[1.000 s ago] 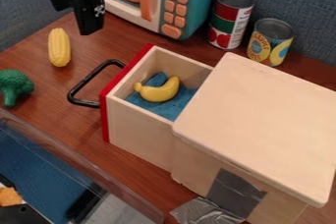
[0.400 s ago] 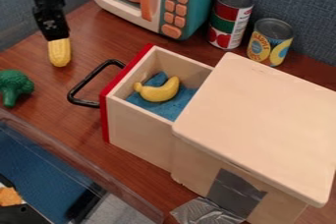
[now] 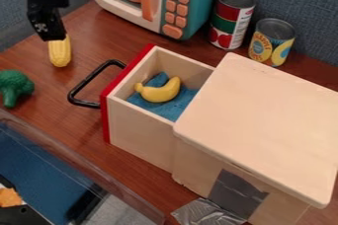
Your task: Close the drawer
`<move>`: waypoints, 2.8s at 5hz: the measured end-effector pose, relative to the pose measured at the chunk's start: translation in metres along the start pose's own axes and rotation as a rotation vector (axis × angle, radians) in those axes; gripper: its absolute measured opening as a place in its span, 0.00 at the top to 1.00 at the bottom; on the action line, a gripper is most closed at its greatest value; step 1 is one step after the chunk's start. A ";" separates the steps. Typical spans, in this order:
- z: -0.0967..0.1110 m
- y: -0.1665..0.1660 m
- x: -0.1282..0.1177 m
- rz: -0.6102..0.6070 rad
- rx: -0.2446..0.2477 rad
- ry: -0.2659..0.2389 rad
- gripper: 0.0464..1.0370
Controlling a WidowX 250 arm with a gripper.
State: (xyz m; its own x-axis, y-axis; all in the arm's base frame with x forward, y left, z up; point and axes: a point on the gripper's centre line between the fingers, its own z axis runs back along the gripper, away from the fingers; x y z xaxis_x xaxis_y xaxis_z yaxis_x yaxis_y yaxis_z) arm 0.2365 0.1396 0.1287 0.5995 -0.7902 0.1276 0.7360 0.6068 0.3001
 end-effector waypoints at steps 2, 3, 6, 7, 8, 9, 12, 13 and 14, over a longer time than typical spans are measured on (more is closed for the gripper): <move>-0.017 -0.009 -0.001 -0.164 -0.008 -0.014 0.04; -0.029 -0.011 -0.008 -0.206 -0.038 -0.025 0.04; -0.073 -0.006 -0.032 -0.252 -0.172 0.022 0.04; -0.078 -0.007 -0.021 -0.274 -0.174 0.022 0.04; -0.083 -0.013 -0.008 -0.303 -0.173 0.023 0.04; -0.092 -0.027 0.007 -0.343 -0.176 0.032 0.04; -0.109 -0.085 0.050 -0.479 -0.224 -0.002 0.04; -0.102 -0.094 0.068 -0.521 -0.213 -0.037 0.04; -0.100 -0.103 0.083 -0.537 -0.233 -0.080 0.04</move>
State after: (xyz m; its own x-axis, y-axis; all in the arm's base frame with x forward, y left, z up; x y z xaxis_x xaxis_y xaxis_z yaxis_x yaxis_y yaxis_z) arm 0.2421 0.0199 0.0139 0.1051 -0.9905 0.0889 0.9850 0.1160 0.1280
